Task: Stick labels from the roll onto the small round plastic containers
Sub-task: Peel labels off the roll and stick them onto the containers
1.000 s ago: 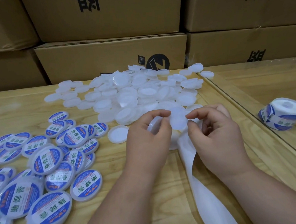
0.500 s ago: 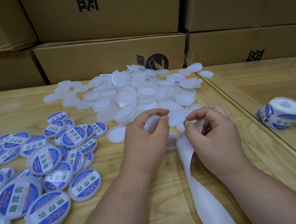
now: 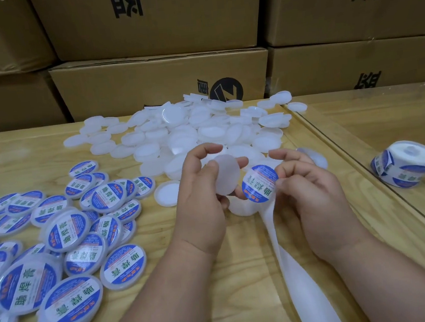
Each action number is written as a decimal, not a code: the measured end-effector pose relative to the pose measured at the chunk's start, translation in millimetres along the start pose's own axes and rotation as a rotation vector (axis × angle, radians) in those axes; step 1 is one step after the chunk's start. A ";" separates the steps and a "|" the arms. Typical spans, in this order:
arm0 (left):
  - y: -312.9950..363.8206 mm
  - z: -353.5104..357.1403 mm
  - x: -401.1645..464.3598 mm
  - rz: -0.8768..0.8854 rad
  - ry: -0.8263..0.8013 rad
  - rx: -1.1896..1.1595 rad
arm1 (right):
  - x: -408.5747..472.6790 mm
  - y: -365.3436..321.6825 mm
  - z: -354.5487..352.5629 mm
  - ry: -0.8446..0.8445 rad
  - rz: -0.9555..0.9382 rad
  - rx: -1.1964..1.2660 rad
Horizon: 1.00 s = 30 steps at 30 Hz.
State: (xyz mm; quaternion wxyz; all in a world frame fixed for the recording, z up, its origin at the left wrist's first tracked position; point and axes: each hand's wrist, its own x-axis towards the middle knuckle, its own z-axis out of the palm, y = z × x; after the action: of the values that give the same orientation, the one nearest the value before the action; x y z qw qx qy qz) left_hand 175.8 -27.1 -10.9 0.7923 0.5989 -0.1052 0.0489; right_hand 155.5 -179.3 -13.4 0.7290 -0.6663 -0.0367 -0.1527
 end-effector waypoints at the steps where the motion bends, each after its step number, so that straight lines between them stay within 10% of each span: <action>1: 1.1 0.6 -0.6 -0.006 -0.020 0.002 | 0.4 -0.4 0.0 -0.017 0.005 0.004; 30: -0.4 -0.9 2.4 -0.095 -0.176 -0.029 | 0.6 1.6 4.9 -0.035 0.072 -0.201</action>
State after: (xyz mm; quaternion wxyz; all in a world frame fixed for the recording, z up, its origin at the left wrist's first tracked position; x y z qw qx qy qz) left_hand 178.3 -26.4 -10.9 0.7899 0.5938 -0.1467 -0.0433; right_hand 157.2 -174.5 -14.2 0.6626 -0.7396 -0.0099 -0.1174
